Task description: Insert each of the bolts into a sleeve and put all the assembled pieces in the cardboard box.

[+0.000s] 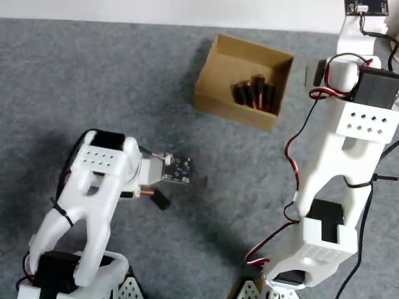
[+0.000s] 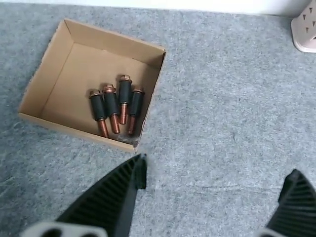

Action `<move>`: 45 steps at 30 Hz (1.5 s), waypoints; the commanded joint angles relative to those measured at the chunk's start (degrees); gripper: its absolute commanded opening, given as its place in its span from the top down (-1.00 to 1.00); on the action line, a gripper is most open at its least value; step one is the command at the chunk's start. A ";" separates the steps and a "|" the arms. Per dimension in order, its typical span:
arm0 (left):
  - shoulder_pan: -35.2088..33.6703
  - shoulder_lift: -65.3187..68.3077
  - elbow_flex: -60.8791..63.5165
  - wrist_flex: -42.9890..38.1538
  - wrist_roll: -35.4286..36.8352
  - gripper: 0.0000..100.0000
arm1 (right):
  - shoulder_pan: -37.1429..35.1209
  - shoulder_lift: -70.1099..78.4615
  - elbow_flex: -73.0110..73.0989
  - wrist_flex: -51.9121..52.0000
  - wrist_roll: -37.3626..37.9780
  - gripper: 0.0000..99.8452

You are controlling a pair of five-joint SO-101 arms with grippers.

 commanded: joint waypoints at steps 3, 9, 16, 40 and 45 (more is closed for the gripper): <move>-0.84 -0.84 -4.79 -6.77 19.60 0.50 | 0.48 -2.33 0.13 0.92 -0.62 0.23; -1.01 -0.84 -4.70 -15.56 67.16 0.50 | 0.48 -2.33 0.13 0.92 -0.44 0.23; -1.54 -0.75 1.36 -14.77 124.40 0.50 | 0.48 -2.33 0.13 0.92 -0.35 0.23; -7.87 -0.31 21.41 -35.34 146.11 0.50 | 3.12 -2.33 0.22 1.01 -0.53 0.23; -9.10 -0.31 21.32 -36.57 146.11 0.50 | 4.18 -2.33 0.22 1.01 -0.35 0.23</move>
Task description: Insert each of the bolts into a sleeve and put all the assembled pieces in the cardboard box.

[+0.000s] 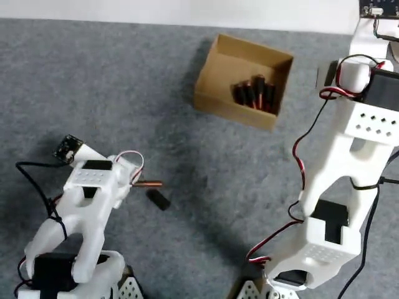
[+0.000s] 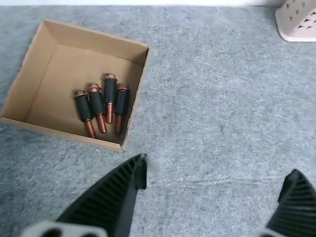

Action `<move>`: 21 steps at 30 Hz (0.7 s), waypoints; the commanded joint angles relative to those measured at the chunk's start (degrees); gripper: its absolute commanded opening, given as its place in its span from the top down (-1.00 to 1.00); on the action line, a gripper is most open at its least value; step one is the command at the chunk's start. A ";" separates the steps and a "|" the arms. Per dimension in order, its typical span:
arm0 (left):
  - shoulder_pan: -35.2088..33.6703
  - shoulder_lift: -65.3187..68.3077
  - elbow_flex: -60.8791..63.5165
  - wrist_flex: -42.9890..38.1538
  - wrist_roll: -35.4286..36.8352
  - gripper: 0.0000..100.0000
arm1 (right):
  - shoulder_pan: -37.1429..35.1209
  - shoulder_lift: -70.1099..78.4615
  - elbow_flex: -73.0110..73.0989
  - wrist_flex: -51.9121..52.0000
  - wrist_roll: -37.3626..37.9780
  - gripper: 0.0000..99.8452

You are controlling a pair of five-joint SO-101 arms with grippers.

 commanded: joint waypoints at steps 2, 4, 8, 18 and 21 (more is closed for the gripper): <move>-1.10 -0.22 -0.04 -1.76 0.44 0.50 | 0.40 -2.33 -0.04 1.01 -0.70 0.23; -0.84 -0.22 -0.04 -1.76 0.18 0.50 | -1.89 -2.42 1.45 1.01 -0.70 0.23; -0.13 -0.66 -0.22 -1.76 0.18 0.50 | -11.21 -5.49 9.89 1.01 -4.66 0.23; -0.48 -0.66 -0.40 -1.85 0.44 0.50 | -49.45 -16.22 36.88 -2.68 -6.42 0.23; -0.48 -0.75 -0.40 -1.76 0.79 0.50 | -53.32 -16.13 44.79 -9.71 -6.42 0.23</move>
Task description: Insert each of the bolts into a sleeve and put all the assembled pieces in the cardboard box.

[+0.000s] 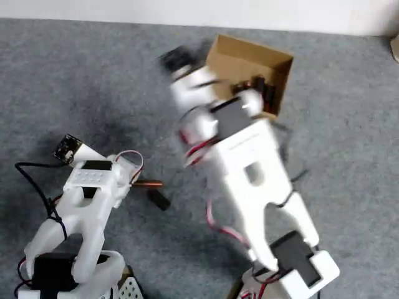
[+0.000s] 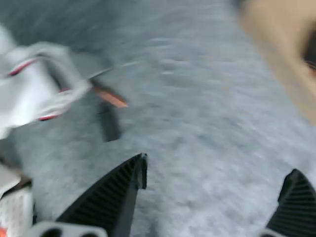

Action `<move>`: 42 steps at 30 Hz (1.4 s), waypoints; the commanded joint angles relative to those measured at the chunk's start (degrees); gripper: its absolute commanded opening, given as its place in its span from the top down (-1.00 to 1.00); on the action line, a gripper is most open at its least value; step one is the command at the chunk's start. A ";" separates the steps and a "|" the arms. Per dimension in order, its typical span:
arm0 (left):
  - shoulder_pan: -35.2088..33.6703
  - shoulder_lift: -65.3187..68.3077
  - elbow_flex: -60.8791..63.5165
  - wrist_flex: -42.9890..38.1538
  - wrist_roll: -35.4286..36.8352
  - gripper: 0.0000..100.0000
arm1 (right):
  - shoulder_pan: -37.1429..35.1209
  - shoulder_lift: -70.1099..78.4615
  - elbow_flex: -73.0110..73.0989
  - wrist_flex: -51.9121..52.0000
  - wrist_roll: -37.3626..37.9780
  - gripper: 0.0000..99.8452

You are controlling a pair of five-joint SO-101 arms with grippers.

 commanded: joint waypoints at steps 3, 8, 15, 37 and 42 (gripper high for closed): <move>-0.13 -0.84 -0.66 -0.79 3.43 0.50 | -4.79 -2.07 14.37 -15.43 -0.44 0.23; -5.14 -3.91 -0.48 -0.79 4.48 0.49 | -5.76 -2.07 29.76 -30.73 -0.44 0.23; -8.22 -13.76 4.18 0.53 4.48 0.49 | -11.03 -2.07 40.92 -42.86 -9.41 0.23; -15.96 -21.49 7.52 0.44 4.48 0.49 | -22.37 -1.98 49.80 -48.13 -13.36 0.23; -15.96 -21.49 7.52 0.44 4.48 0.49 | -22.37 -1.98 54.99 -52.79 -13.36 0.23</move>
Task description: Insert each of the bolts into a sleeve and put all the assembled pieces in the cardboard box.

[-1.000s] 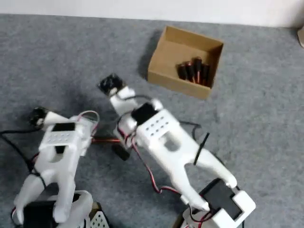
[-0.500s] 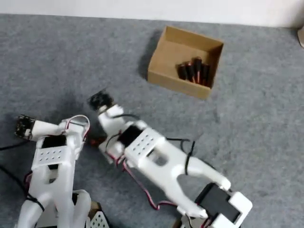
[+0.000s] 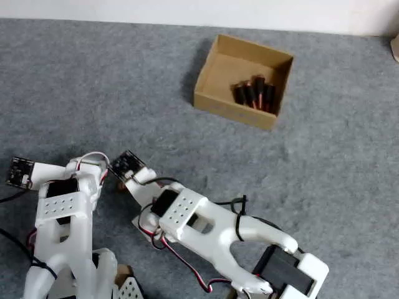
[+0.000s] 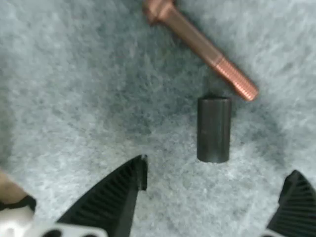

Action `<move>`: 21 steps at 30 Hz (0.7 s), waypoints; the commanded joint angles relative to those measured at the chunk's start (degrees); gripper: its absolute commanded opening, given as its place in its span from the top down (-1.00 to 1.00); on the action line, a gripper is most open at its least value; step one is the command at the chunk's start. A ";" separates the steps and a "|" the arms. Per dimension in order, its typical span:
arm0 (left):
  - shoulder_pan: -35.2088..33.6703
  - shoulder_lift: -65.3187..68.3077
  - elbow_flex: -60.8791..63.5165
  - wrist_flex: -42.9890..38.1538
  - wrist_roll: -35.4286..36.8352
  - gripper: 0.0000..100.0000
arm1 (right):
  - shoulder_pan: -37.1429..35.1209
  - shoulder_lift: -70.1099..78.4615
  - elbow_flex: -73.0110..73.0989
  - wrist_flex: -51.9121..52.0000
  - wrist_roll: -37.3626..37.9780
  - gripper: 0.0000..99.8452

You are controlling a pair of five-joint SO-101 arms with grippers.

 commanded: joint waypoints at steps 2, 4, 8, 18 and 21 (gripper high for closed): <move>-0.57 -1.27 -0.57 0.26 0.35 0.49 | -0.48 -1.98 1.63 -4.44 0.09 0.23; -0.57 -1.27 -0.57 0.26 0.35 0.49 | -0.48 -1.98 2.07 -6.37 0.09 0.23; -0.57 -1.27 -0.57 0.26 0.35 0.49 | -0.48 -1.98 2.07 -8.57 0.44 0.23; -1.10 -1.27 -0.66 0.09 0.35 0.49 | -0.66 1.01 1.89 -9.98 0.62 0.24; -3.56 -1.10 -0.04 -2.90 0.35 0.49 | -0.48 5.67 1.63 -10.07 0.62 0.39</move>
